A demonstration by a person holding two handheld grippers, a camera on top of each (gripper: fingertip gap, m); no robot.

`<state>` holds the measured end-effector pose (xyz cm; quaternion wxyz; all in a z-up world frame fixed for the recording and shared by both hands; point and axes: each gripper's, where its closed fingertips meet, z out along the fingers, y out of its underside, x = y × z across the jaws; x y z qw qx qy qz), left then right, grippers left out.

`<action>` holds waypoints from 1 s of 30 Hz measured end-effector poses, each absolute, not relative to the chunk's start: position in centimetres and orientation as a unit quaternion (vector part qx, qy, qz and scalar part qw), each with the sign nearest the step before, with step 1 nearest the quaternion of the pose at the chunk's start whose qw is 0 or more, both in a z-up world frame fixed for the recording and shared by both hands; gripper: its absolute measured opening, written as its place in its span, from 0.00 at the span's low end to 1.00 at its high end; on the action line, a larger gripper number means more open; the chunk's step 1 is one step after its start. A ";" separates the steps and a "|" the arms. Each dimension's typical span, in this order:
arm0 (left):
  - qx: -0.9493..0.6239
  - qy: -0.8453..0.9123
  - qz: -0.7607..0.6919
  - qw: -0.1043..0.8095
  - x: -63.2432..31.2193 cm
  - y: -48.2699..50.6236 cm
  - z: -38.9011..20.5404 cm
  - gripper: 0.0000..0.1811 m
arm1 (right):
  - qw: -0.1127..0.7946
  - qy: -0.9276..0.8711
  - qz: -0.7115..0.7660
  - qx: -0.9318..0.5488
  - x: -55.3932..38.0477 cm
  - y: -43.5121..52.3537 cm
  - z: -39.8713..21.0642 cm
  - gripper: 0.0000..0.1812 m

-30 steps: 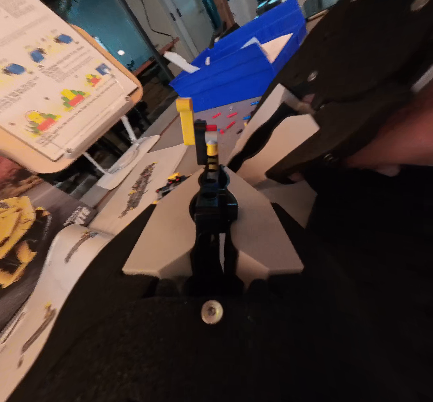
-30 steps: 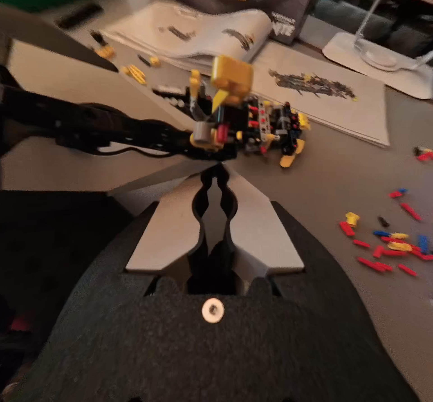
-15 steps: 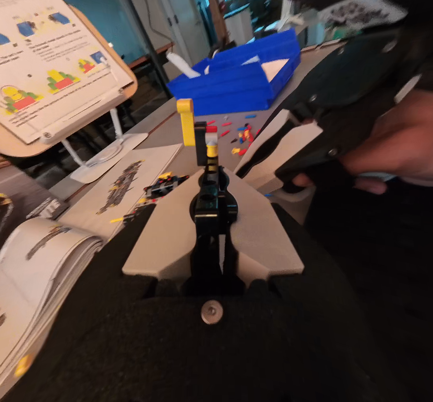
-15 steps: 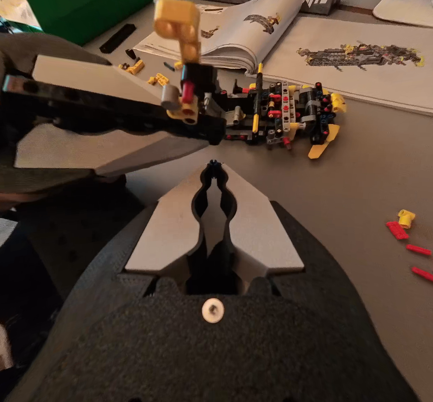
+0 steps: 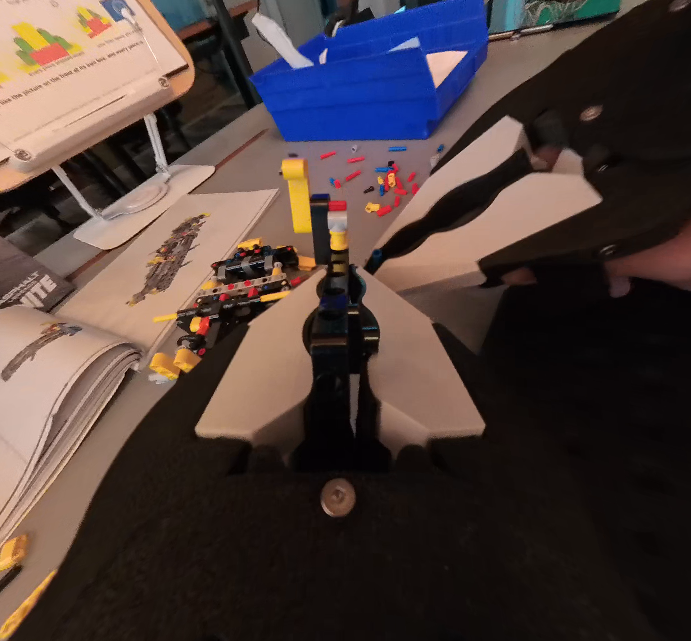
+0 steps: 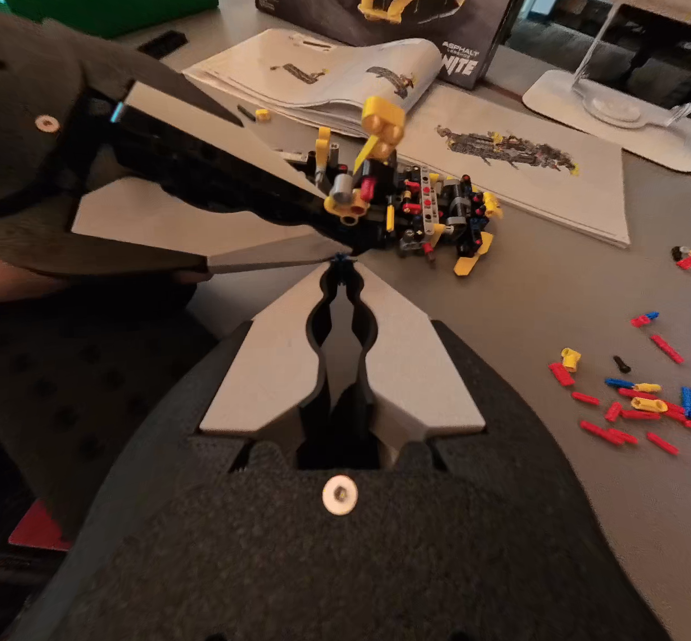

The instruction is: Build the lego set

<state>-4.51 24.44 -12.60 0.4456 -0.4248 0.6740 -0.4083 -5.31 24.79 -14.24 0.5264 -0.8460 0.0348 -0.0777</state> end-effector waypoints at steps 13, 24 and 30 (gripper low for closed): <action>-0.459 0.605 -0.484 0.435 -4.6 26.0 -10.7 0.05 | 0.480 0.000 -0.049 -0.876 -3.8 23.2 -15.2 0.02; -0.409 0.663 -0.434 0.452 -4.5 24.0 -11.9 0.05 | 0.053 -0.127 -0.036 -0.990 5.5 8.1 -18.8 0.02; -0.407 0.663 -0.437 0.451 -4.5 24.0 -11.8 0.05 | 0.085 -0.141 -0.030 -0.986 7.6 8.9 -20.3 0.02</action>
